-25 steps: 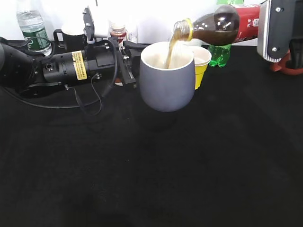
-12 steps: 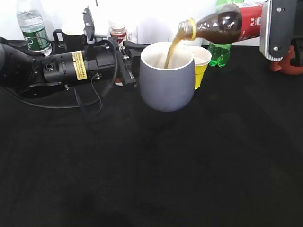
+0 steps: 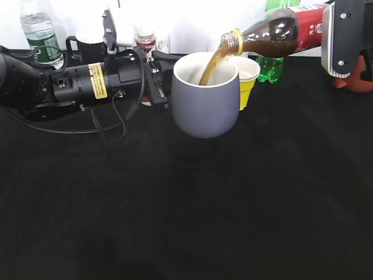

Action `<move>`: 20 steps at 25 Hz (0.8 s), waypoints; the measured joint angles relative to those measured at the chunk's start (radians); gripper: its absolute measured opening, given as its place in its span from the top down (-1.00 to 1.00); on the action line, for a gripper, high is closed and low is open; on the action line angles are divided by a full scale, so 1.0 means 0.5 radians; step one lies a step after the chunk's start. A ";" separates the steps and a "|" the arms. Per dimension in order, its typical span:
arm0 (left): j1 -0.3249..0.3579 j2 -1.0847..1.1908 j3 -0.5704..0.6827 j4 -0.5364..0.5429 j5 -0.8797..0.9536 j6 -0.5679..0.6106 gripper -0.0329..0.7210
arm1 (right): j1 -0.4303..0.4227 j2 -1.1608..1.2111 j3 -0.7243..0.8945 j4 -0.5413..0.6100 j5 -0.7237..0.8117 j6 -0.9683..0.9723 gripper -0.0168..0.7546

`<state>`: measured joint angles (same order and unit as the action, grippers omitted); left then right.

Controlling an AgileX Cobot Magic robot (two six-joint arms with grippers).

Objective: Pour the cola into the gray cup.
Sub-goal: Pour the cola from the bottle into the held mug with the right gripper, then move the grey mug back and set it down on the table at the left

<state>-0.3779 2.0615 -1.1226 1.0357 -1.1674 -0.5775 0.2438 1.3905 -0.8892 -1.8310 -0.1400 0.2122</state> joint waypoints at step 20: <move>0.000 0.000 0.000 0.014 0.014 0.008 0.78 | 0.000 -0.006 -0.002 0.015 0.005 -0.055 0.06</move>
<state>-0.3779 2.0615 -1.1226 1.0429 -1.1604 -0.5736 0.2438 1.3877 -0.8901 -1.8232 -0.1375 0.1849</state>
